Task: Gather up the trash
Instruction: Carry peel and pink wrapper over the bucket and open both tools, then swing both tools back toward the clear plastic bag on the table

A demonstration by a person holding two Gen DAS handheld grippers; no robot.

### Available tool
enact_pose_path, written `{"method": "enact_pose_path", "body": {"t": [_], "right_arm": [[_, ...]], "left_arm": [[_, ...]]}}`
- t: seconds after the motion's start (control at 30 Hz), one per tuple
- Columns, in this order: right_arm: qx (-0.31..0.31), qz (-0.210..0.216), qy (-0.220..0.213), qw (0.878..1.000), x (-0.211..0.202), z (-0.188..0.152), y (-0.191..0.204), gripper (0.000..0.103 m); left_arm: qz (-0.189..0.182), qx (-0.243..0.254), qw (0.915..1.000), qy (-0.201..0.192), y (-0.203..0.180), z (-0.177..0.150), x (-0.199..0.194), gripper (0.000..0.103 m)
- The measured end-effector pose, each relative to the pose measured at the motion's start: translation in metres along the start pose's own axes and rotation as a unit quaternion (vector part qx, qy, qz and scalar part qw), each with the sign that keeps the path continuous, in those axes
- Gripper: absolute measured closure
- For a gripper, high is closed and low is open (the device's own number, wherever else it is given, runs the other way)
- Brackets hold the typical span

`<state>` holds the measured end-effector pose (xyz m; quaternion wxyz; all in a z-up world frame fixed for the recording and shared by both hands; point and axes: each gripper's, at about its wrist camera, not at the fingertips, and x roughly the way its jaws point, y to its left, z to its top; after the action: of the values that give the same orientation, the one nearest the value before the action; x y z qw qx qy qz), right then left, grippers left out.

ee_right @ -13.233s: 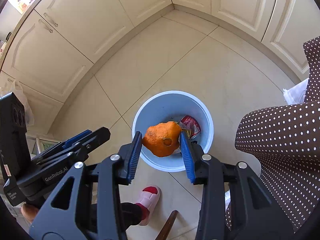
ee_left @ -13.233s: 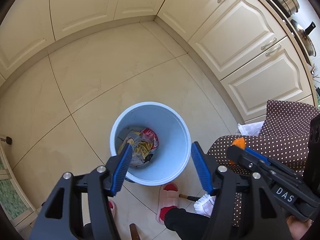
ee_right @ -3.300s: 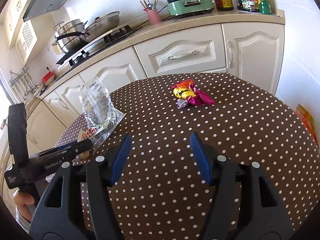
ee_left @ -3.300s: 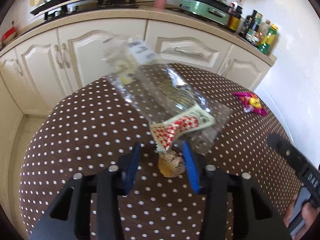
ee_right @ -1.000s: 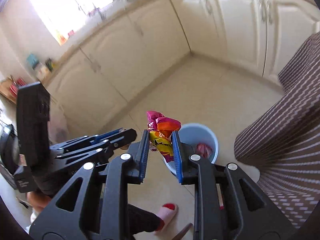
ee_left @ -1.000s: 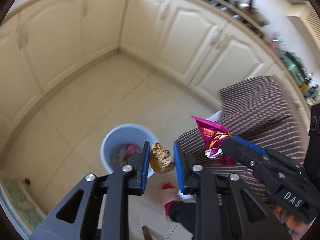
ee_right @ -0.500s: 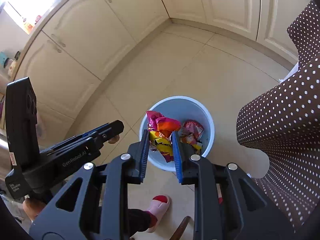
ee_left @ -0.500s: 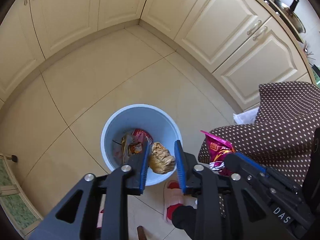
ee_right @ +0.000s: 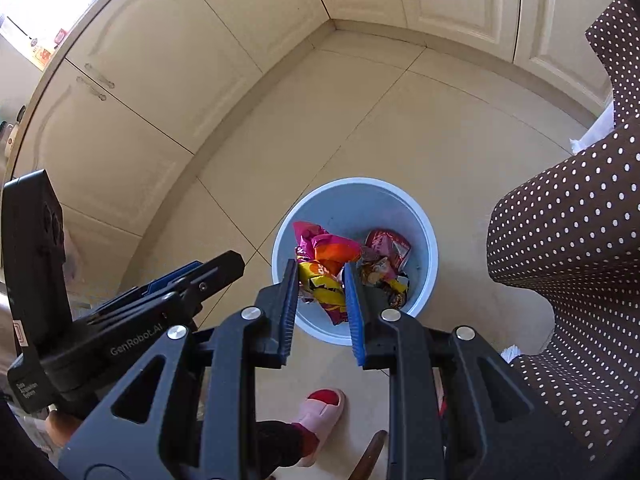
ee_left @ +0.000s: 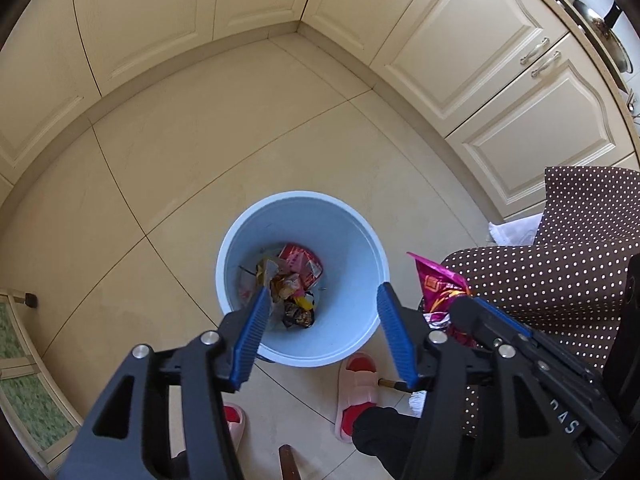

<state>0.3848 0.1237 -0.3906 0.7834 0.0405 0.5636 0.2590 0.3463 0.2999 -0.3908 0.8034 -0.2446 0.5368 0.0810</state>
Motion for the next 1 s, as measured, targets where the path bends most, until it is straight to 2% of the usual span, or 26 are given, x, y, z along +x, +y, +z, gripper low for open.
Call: {"method": "enact_pose_path", "body": {"t": [0.5, 0.6, 0.63, 0.67, 0.9, 1.0], "right_arm": [[0.001, 0.003, -0.024, 1.0, -0.001, 0.013, 0.003, 0.077], [0.0, 0.002, -0.026, 1.0, -0.002, 0.013, 0.004, 0.069], [-0.001, 0.001, -0.027, 1.0, -0.003, 0.012, 0.003, 0.058], [-0.001, 0.0, -0.03, 1.0, -0.004, 0.012, 0.004, 0.056], [-0.009, -0.01, -0.043, 0.999, -0.03, 0.009, 0.003, 0.056], [-0.019, -0.017, -0.057, 0.998, -0.053, 0.008, 0.005, 0.056]], "left_arm": [[-0.001, -0.028, 0.9995, -0.014, 0.01, 0.001, -0.005, 0.044], [-0.006, -0.031, 0.9992, -0.025, 0.012, 0.002, -0.011, 0.044], [-0.007, -0.032, 0.9991, -0.026, 0.013, 0.002, -0.012, 0.044], [-0.009, -0.033, 0.999, -0.028, 0.013, 0.002, -0.014, 0.044], [0.005, -0.012, 0.999, -0.044, 0.006, -0.005, -0.031, 0.044], [-0.006, -0.006, 0.9985, -0.053, -0.003, -0.008, -0.046, 0.044]]}}
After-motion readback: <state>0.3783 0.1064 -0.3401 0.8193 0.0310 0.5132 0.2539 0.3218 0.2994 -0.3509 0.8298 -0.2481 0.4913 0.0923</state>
